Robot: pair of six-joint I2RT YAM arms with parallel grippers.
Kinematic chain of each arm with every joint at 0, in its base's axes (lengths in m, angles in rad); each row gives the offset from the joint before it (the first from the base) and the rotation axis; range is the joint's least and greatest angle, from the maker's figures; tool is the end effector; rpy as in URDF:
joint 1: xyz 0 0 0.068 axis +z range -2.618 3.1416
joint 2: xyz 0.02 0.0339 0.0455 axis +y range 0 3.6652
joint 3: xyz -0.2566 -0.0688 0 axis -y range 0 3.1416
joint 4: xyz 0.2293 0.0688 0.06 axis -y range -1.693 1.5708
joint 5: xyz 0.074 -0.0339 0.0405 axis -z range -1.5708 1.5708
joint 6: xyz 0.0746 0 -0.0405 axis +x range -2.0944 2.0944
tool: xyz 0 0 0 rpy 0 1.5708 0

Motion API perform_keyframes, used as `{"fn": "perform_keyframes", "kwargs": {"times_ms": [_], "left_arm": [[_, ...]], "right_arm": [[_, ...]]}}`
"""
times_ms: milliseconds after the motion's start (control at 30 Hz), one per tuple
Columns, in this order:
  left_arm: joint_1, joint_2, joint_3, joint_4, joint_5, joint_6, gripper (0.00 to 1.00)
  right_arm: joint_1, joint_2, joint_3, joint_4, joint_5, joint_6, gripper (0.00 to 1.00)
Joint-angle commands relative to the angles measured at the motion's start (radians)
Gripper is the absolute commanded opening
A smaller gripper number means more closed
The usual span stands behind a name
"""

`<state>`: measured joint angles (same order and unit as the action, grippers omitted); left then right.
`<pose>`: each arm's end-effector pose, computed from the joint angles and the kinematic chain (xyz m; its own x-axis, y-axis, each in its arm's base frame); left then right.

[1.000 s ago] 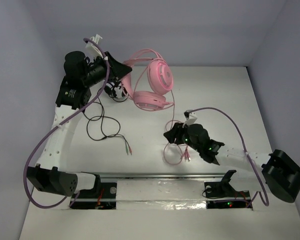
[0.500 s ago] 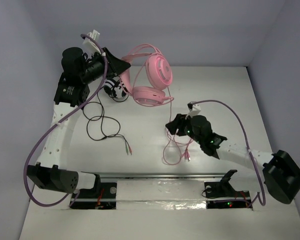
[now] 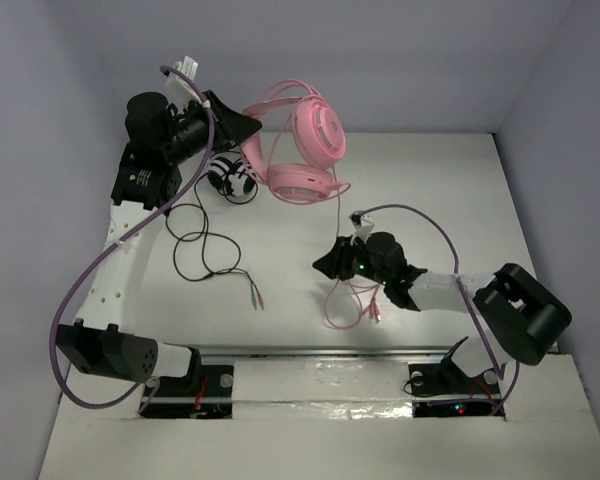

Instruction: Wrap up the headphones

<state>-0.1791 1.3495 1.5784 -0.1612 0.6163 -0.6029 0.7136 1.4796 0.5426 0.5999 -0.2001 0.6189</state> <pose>0.2953 -0.0973 0.4834 -0.3494 -0.4070 -0.8440 0.6249 0.5699 -0.5335 0.2319 0.2204 0.1711 -0.6581 0.1823 -0.7305 -0.4930 0.6291 0.6010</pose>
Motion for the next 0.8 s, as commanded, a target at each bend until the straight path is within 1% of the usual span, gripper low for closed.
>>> {"fn": "perform_keyframes", "kwargs": {"times_ms": [0, 100, 133, 167, 200, 233, 300, 333, 367, 400, 433, 467, 500, 533, 633, 667, 700, 767], "left_arm": [[0.006, -0.029, 0.028, 0.109, -0.022, -0.081, 0.0], [0.006, -0.044, -0.003, 0.153, -0.075, -0.124, 0.0], [0.006, -0.058, -0.059, 0.22, -0.088, -0.148, 0.0], [0.006, -0.065, -0.107, 0.273, -0.095, -0.181, 0.0], [0.006, -0.073, -0.159, 0.331, -0.095, -0.272, 0.0], [0.006, -0.084, -0.251, 0.416, -0.104, -0.314, 0.0], [0.006, -0.09, -0.331, 0.486, -0.162, -0.404, 0.0], [0.006, -0.096, -0.401, 0.544, -0.179, -0.429, 0.0], [0.006, -0.101, -0.426, 0.557, -0.206, -0.443, 0.0], [0.006, -0.105, -0.443, 0.558, -0.283, -0.451, 0.0], [0.006, -0.116, -0.474, 0.563, -0.32, -0.451, 0.0], [0.006, -0.124, -0.488, 0.56, -0.366, -0.445, 0.0], [-0.005, -0.134, -0.509, 0.543, -0.454, -0.43, 0.0], [-0.005, -0.139, -0.517, 0.539, -0.489, -0.422, 0.0], [-0.048, -0.142, -0.532, 0.499, -0.607, -0.387, 0.0], [-0.06, -0.144, -0.534, 0.488, -0.665, -0.35, 0.0], [-0.095, -0.144, -0.535, 0.48, -0.755, -0.327, 0.0], [-0.129, -0.135, -0.534, 0.453, -0.854, -0.264, 0.0]], "right_arm": [[-0.005, -0.013, -0.047, 0.182, -0.016, 0.065, 0.38], [-0.005, 0.002, -0.081, 0.205, -0.038, 0.099, 0.22], [0.009, 0.008, -0.064, 0.192, -0.062, 0.088, 0.09], [0.021, 0.018, -0.044, 0.119, -0.061, 0.078, 0.05], [0.038, 0.016, -0.027, 0.083, -0.05, 0.065, 0.01], [0.07, 0.013, -0.014, 0.058, -0.024, 0.049, 0.0], [0.095, 0.004, 0.017, 0.005, -0.009, 0.041, 0.0], [0.107, -0.002, 0.023, -0.012, 0.007, 0.039, 0.0], [0.131, -0.008, 0.04, -0.052, 0.016, 0.038, 0.0], [0.145, -0.024, 0.046, -0.072, 0.025, 0.036, 0.0], [0.159, -0.03, 0.054, -0.087, 0.04, 0.035, 0.0], [0.187, -0.038, 0.06, -0.122, 0.047, 0.035, 0.0], [0.22, -0.048, 0.077, -0.159, 0.057, 0.033, 0.0], [0.221, -0.056, 0.086, -0.16, 0.07, 0.031, 0.0], [0.282, -0.087, 0.118, -0.218, 0.1, 0.015, 0.0], [0.294, -0.093, 0.131, -0.259, 0.103, 0.01, 0.0], [0.316, -0.099, 0.144, -0.276, 0.106, 0.005, 0.0], [0.332, -0.11, 0.187, -0.337, 0.102, -0.007, 0.0]]}}
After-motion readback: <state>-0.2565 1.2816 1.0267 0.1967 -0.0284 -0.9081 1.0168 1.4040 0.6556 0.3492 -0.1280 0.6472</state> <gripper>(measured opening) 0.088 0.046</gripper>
